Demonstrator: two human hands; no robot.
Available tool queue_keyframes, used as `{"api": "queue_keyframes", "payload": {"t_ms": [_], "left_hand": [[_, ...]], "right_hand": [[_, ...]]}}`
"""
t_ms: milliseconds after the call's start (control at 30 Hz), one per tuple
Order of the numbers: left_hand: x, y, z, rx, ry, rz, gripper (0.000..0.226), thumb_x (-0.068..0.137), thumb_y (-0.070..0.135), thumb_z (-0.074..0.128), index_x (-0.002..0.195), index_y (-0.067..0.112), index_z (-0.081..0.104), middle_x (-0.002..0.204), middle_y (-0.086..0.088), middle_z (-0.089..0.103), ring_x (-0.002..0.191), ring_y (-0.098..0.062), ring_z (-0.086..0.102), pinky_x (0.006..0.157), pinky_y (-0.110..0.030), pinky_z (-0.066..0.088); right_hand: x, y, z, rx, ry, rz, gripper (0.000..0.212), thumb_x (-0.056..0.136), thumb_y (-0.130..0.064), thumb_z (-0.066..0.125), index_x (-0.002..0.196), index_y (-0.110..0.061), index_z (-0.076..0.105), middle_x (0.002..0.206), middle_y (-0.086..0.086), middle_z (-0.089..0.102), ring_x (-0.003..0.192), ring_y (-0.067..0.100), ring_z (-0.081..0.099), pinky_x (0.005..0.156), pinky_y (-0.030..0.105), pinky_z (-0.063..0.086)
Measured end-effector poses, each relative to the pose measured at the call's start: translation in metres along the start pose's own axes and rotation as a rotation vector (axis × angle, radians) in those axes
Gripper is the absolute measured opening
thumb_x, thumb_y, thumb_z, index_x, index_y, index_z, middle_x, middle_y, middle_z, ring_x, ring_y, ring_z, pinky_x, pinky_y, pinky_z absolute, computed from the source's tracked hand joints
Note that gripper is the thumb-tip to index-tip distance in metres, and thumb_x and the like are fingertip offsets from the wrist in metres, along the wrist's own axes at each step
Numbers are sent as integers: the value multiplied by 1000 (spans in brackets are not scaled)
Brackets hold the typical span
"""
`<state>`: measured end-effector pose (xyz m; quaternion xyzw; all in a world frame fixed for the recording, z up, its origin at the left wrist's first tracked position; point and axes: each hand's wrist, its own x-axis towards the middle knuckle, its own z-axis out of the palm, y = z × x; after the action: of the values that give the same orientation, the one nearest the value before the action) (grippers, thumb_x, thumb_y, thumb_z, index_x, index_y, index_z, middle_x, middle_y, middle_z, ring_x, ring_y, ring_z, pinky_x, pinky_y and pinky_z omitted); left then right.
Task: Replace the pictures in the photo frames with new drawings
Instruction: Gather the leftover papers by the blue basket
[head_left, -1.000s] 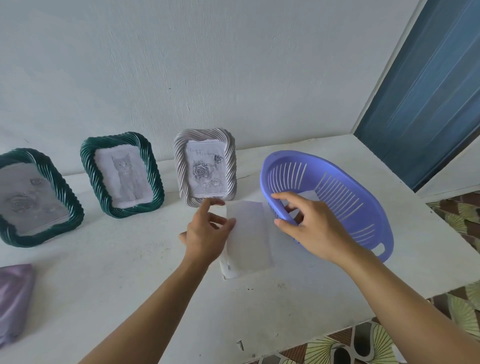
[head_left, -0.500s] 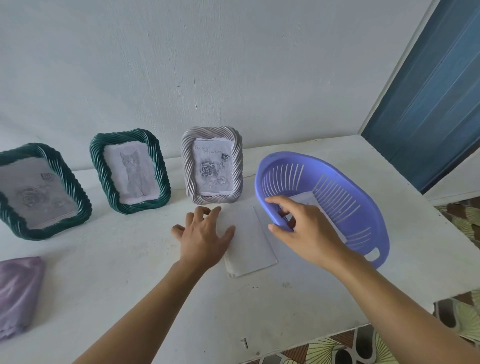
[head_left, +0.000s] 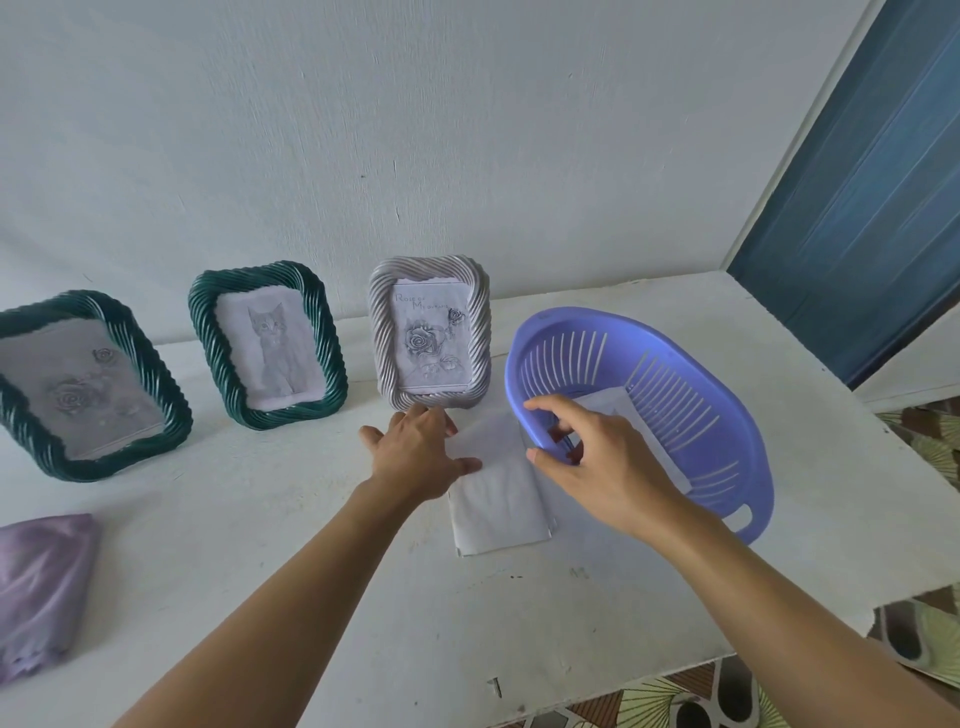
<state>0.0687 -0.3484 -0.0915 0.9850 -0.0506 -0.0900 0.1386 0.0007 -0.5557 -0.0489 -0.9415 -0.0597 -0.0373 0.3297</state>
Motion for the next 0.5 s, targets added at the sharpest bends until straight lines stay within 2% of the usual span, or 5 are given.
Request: {"api": "queue_keyframes", "payload": {"t_ms": [167, 300, 367, 433, 500], "left_hand": [[-2, 4, -2, -28, -11, -6, 46, 85, 56, 68, 118, 27, 53, 123, 8, 58, 116, -17, 52, 91, -43, 27], [-11, 8, 2, -72, 56, 51, 40, 90, 46, 66, 112, 26, 40, 107, 6, 66, 100, -22, 60, 83, -39, 26], [-16, 6, 5, -166, 131, 71, 43, 87, 39, 71, 110, 25, 38, 91, 4, 66, 91, -26, 62, 80, -37, 31], [-19, 0, 10, -324, 230, 118, 47, 82, 26, 76, 111, 22, 40, 73, 0, 60, 76, -31, 62, 72, -38, 45], [-25, -5, 12, -502, 299, 125, 47, 80, 15, 79, 108, 23, 42, 71, -3, 60, 63, -25, 61, 61, -37, 52]], "right_hand": [[-1, 0, 0, 15, -16, 12, 39, 87, -37, 70, 123, -41, 56, 91, -10, 67, 67, 4, 59, 72, 25, 49], [0, 1, 1, 28, -17, 21, 39, 87, -37, 70, 123, -41, 56, 91, -10, 67, 66, 4, 59, 71, 25, 49], [0, 2, 1, 35, -15, 22, 39, 87, -38, 70, 123, -42, 56, 90, -11, 66, 67, 5, 59, 72, 26, 50], [-1, 2, 2, 36, -11, 18, 38, 87, -38, 70, 122, -42, 56, 90, -11, 66, 66, 5, 59, 71, 26, 50], [-1, 2, 2, 28, -6, 14, 38, 87, -38, 70, 122, -42, 56, 90, -10, 66, 66, 5, 58, 70, 25, 48]]}}
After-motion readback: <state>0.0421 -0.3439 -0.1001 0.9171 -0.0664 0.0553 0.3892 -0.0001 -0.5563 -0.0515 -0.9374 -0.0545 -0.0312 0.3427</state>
